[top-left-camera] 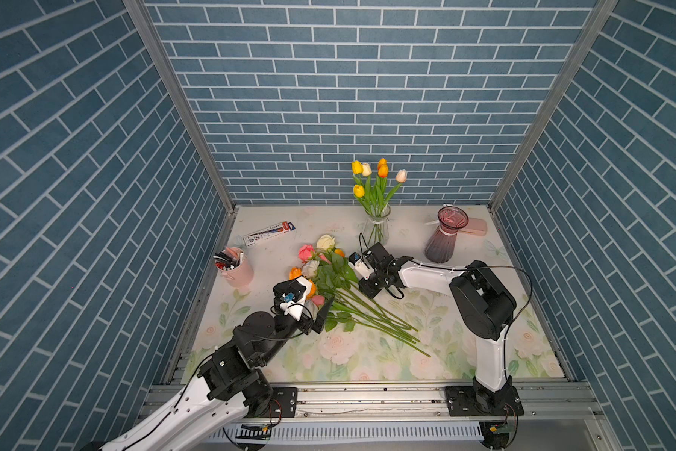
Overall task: Arrange the flowers in different vases according to their variety
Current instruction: Pick up the flower at the center of the board, then insert the flower into the vase.
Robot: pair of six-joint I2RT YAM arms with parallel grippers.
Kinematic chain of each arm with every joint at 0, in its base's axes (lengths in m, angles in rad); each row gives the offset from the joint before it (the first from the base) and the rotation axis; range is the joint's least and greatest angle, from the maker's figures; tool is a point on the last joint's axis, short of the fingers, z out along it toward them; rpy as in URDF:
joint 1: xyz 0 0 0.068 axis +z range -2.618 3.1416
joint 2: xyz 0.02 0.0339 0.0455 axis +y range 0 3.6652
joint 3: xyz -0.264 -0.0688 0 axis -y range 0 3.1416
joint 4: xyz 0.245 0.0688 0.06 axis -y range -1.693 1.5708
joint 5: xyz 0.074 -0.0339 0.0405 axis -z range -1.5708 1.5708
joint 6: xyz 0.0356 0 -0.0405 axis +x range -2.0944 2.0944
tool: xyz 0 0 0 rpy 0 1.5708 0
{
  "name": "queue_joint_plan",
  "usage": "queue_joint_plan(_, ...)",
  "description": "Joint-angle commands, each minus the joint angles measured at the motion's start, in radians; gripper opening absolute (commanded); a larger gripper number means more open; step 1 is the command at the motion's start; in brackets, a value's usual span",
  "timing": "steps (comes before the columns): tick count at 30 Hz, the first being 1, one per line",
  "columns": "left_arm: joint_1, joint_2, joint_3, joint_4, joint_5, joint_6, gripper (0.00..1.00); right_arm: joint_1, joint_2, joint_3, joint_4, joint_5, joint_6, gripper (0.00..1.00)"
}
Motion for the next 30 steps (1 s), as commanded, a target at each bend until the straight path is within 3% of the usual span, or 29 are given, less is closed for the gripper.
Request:
queue_joint_plan(1, -0.004, -0.010, 0.028, -0.003, -0.001, 0.000, 1.00, 0.014, 0.040, 0.039, -0.033, 0.031, 0.025, 0.23)
queue_joint_plan(3, -0.004, -0.010, 0.028, -0.003, 0.000, 0.000, 1.00, 0.016, 0.050, 0.059, -0.049, 0.047, 0.024, 0.21)
queue_joint_plan(6, -0.004, -0.010, 0.028, -0.003, -0.002, 0.002, 1.00, 0.017, 0.051, 0.078, -0.069, 0.068, 0.024, 0.00)
queue_joint_plan(13, -0.004, -0.011, 0.027, -0.004, -0.002, 0.001, 1.00, 0.017, -0.030, 0.093, -0.125, 0.193, 0.047, 0.00)
queue_joint_plan(21, -0.004, -0.017, 0.028, -0.002, 0.001, 0.001, 1.00, -0.023, -0.255, 0.060, -0.168, 0.362, 0.105, 0.00)
queue_joint_plan(30, -0.004, -0.027, 0.024, 0.002, 0.007, 0.006, 1.00, -0.080, -0.572, -0.096, 0.148, 0.302, 0.063, 0.00)
